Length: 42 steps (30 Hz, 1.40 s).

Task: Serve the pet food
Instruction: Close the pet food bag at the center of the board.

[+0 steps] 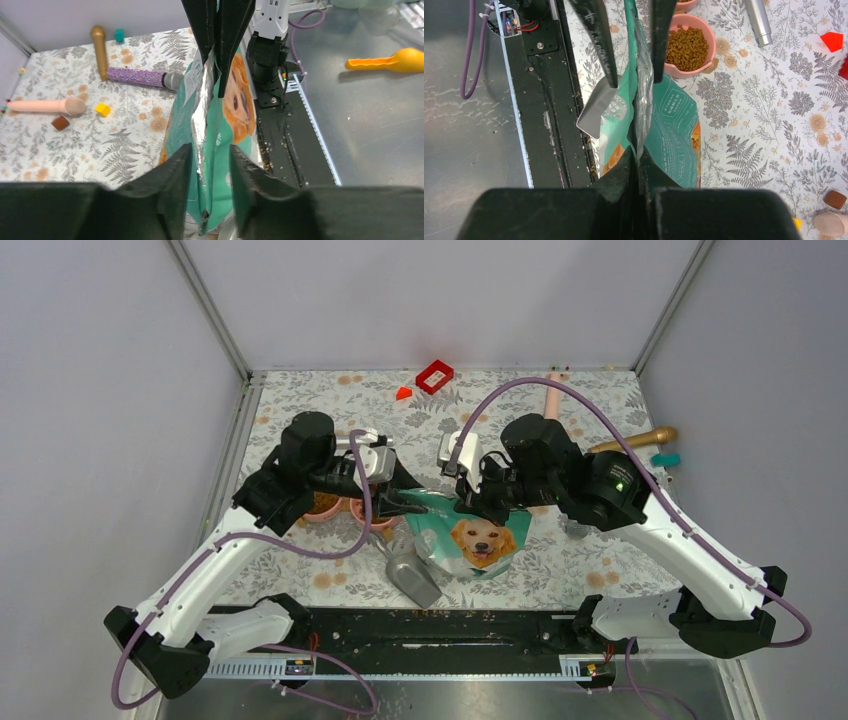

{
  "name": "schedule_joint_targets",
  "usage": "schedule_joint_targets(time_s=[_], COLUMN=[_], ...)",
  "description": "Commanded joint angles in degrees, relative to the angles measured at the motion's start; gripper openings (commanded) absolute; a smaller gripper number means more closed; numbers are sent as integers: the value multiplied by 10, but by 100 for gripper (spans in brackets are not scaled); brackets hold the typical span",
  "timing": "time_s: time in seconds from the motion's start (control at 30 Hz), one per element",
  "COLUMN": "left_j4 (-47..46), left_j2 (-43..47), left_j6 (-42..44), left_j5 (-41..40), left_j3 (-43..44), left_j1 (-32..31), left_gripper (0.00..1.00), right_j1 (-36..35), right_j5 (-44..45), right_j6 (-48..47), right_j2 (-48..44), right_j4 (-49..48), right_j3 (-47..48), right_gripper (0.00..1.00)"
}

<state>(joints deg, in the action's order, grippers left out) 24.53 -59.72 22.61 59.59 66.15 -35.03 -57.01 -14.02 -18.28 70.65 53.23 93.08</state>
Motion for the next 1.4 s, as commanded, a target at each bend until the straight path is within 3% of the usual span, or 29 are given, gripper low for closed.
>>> schedule_joint_targets(time_s=[0.0,0.1,0.33,0.37,0.4,0.43,0.73,0.8,0.83,0.87,1.1,1.13,1.2,1.37], left_j4=[-32,-32,-78,-84,-90,-91,-119,-113,-106,-103,-101,-101,-104,-131], left_j2=[7,4,-11,-15,-17,-19,22,12,4,-3,-41,-42,-43,-15], left_j6=[-19,-17,-63,-71,-76,-77,-71,-82,-84,-85,-90,-89,-93,-91], left_j5=[10,-10,-96,-109,-117,-123,-124,-127,-123,-121,-132,-134,-150,-181], left_j3=[4,7,9,10,11,13,-20,-5,3,10,34,36,38,9], left_j1=[-1,-19,-67,-74,-79,-82,-95,-97,-99,-102,-123,-127,-133,-136], left_gripper=[50,60,59,57,38,3,0,39,52,58,61,49,2,0], right_j1=[-4,-4,-4,-4,-4,-4,-4,-4,-4,-4,-4,-4,-4,-4], right_j5=[-10,-12,-19,-20,-20,-17,-16,-23,-29,-32,-40,-40,-36,-15], right_j6=[19,24,31,32,32,32,32,35,36,38,40,39,38,39], right_j2=[-14,-12,-16,-17,-18,-19,-28,-27,-27,-27,-30,-31,-31,-32], right_j4=[-29,-31,-36,-37,-37,-37,-33,-34,-34,-35,-40,-41,-40,-25], right_j3=[21,23,22,21,21,21,20,21,22,22,18,18,17,23], right_gripper=[0,0,0,0,0,0,0,0,0,0,0,0,0,0])
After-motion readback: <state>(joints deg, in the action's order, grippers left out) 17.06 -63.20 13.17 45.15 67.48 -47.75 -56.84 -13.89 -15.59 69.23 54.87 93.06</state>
